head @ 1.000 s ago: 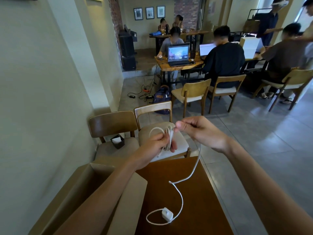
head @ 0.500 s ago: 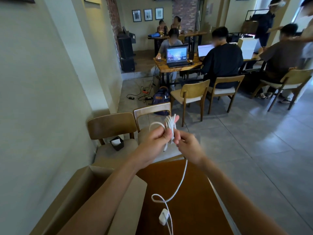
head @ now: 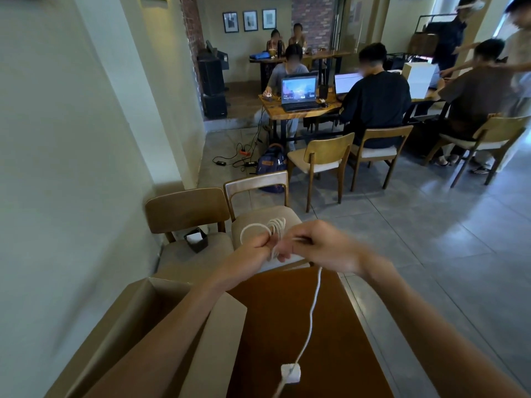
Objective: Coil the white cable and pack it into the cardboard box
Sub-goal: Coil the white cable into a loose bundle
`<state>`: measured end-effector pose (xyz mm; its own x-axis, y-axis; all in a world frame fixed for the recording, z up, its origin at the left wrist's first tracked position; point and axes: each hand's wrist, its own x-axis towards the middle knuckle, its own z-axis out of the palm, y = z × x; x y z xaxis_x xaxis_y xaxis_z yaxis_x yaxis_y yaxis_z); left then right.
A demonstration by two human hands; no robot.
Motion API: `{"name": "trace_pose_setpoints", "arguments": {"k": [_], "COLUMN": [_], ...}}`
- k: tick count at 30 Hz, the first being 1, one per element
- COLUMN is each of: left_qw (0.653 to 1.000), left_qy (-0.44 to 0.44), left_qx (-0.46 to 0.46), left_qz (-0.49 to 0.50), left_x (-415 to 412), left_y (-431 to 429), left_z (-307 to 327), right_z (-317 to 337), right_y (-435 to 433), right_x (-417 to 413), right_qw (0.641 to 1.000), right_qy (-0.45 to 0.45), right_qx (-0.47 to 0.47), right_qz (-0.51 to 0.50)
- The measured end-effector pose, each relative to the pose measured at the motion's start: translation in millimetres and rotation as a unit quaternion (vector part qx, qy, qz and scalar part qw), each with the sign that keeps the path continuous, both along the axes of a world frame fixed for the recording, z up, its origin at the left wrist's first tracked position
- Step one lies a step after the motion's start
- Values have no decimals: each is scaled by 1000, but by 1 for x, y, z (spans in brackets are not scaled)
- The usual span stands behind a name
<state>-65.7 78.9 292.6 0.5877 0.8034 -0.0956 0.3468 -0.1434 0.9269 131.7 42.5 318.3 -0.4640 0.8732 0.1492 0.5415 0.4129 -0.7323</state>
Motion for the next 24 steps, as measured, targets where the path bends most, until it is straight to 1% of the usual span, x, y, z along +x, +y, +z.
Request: {"name": "trace_pose_setpoints", "arguments": {"k": [1, 4, 6, 8, 11, 14, 16, 18, 20, 22, 24], "left_qw": [1000, 999, 997, 994, 989, 982, 979, 982, 986, 993, 998], "left_qy": [-5, -38, -56, -59, -79, -122, -147, -147, -137, -100, -48], "left_qx": [-7, -17, -11, -6, -28, -52, -44, -3, 20, 37, 51], "left_qz": [-5, -25, -52, -90, -122, -132, -133, -118, -88, -48, -4], "left_x": [-2, -8, -10, -11, -13, -15, -13, -11, -8, -5, -5], "left_y": [-4, -17, -23, -26, -28, -28, -26, -21, -15, -9, -4], "left_z": [0, 4, 10, 16, 20, 22, 24, 27, 30, 28, 21], "right_z": [5, 9, 6, 2, -5, -20, -36, -54, -71, -84, -92], "right_y": [2, 12, 17, 20, 22, 20, 18, 15, 10, 3, -4], "right_x": [3, 11, 13, 11, 3, -2, -5, -14, -25, -33, -37], "right_qw": [999, 993, 986, 977, 957, 944, 942, 954, 965, 979, 989], "right_qy": [32, 93, 135, 189, 271, 306, 291, 231, 164, 87, 16], "right_qx": [0, 51, 79, 77, 71, 50, 22, 4, -8, 19, 43], "right_qz": [-3, -48, -55, -57, -75, -116, -162, -193, -203, -184, -138]}}
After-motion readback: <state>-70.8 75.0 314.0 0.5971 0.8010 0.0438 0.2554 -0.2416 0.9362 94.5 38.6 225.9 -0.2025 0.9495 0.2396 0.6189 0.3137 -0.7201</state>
